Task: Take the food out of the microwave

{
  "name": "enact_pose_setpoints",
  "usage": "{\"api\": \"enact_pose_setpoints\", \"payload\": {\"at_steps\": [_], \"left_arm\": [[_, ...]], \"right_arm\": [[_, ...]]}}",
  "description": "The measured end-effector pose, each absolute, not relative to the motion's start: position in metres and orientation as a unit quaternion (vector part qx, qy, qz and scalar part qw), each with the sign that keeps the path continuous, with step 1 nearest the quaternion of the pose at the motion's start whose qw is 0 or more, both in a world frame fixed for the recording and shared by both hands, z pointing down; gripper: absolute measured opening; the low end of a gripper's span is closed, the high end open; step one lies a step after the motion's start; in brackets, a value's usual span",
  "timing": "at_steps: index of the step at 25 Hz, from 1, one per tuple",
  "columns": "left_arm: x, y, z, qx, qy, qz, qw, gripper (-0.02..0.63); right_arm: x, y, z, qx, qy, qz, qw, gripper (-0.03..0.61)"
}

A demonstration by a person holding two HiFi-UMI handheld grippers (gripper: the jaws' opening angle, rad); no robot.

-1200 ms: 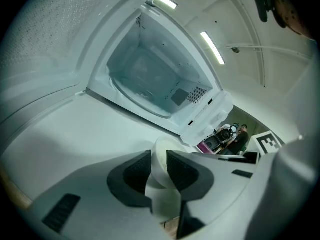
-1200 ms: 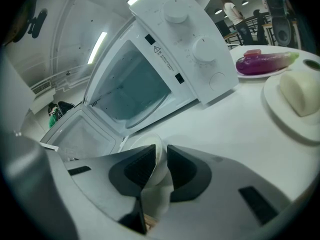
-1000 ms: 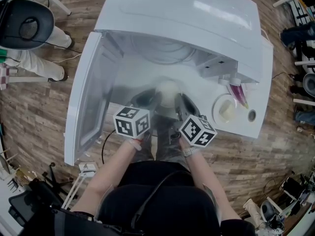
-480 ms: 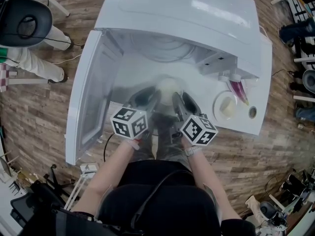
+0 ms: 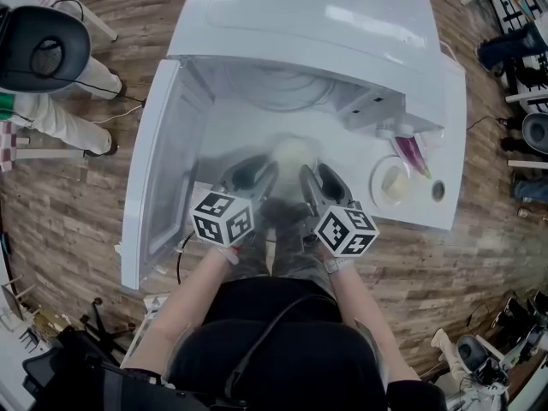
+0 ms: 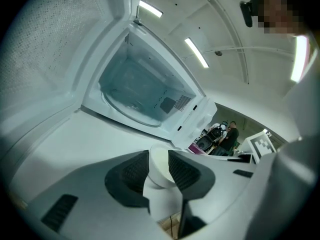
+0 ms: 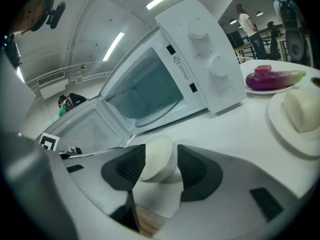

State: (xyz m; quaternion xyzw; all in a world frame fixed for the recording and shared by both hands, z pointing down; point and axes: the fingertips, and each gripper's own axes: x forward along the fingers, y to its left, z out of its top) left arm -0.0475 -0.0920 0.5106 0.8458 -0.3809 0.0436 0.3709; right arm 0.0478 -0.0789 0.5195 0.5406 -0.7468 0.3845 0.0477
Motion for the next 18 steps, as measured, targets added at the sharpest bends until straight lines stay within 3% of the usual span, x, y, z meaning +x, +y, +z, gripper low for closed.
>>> {"api": "enact_pose_setpoints", "payload": {"at_steps": [10,13,15,18], "left_arm": [[-0.049,-0.087,0.5,0.863,-0.357,0.034,0.357,0.107],[-0.051,-0.087,0.498,0.867,-0.348,0.028,0.356,0.098],[-0.054,-0.088,0.497,0.868,-0.351,0.023,0.351,0.033],[-0.057,-0.087,0.496,0.87,-0.35,0.018,0.347,0.014]], "right_arm": [[0.049,-0.078,0.514,0.56,-0.743,0.364,0.038,0.204],[0.053,-0.077,0.51,0.576,-0.737,0.351,0.035,0.138],[0.056,-0.075,0.506,0.585,-0.739,0.332,0.036,0.095],[0.06,-0.071,0.499,0.59,-0.746,0.306,0.037,0.046]]}}
